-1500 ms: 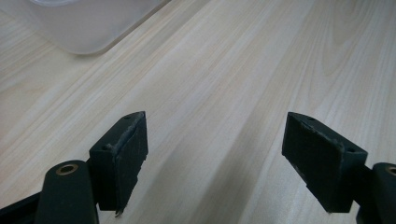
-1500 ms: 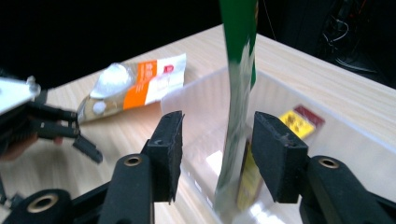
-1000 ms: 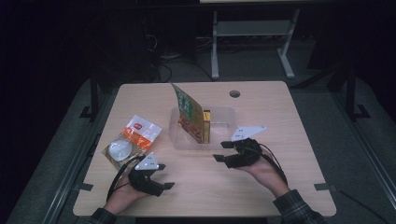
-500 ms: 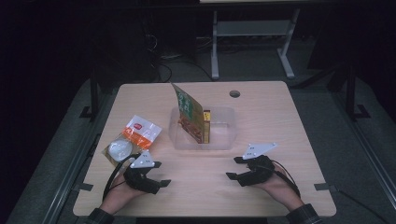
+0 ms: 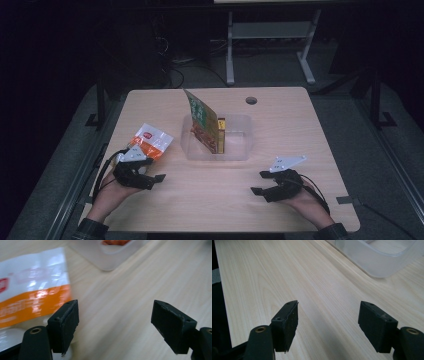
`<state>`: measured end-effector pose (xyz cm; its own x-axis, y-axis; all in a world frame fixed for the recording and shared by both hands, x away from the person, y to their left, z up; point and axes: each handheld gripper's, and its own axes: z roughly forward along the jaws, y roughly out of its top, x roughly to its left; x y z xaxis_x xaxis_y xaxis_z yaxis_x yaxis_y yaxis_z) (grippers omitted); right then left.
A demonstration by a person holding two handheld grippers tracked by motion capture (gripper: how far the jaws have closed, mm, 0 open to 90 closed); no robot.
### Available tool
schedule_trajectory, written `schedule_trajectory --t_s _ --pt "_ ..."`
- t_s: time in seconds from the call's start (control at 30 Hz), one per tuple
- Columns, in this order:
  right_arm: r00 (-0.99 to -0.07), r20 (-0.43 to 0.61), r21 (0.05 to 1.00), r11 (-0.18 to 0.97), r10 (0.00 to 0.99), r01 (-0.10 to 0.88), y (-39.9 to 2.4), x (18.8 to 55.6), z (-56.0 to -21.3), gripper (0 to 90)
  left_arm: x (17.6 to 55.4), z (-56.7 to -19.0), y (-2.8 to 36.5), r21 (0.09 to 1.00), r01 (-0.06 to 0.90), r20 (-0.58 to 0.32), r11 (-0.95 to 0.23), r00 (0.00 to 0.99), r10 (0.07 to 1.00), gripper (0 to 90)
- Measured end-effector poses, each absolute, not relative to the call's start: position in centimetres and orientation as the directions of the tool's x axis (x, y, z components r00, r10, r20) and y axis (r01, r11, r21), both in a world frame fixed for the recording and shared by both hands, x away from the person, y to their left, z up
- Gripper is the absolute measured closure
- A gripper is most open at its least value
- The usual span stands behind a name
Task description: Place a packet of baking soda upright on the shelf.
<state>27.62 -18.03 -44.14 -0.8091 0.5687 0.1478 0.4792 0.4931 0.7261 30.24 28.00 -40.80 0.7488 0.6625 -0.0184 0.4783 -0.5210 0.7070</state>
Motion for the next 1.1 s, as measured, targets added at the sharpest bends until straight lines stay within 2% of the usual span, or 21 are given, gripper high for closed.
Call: schedule_trajectory --t_s 0.27,0.5,0.77,0.83,1.1 --pt "-0.811 0.143 0.727 0.496 0.567 0.474 -18.0 27.7 -44.2 31.7 32.7 -39.9 32.0 0.716 0.522 -0.019 -0.464 0.678 0.735 22.1" --pt "-0.803 0.152 0.728 0.484 0.576 0.485 -18.1 27.8 -44.2 31.7 35.2 -40.1 34.5 0.708 0.545 0.019 -0.448 0.620 0.784 21.2" --pt "-0.798 0.158 0.726 0.479 0.582 0.493 -18.3 27.9 -44.3 31.7 38.1 -41.4 35.8 0.693 0.590 -0.015 -0.413 0.585 0.811 20.9" --pt "-0.796 0.163 0.724 0.477 0.584 0.498 -18.3 27.9 -44.3 31.7 38.9 -41.9 36.2 0.670 0.603 -0.001 -0.433 0.583 0.812 20.4" --pt "-0.791 0.164 0.727 0.470 0.589 0.501 -18.6 27.9 -44.3 31.8 40.8 -44.4 37.3 0.621 0.668 -0.072 -0.409 0.568 0.820 21.1"
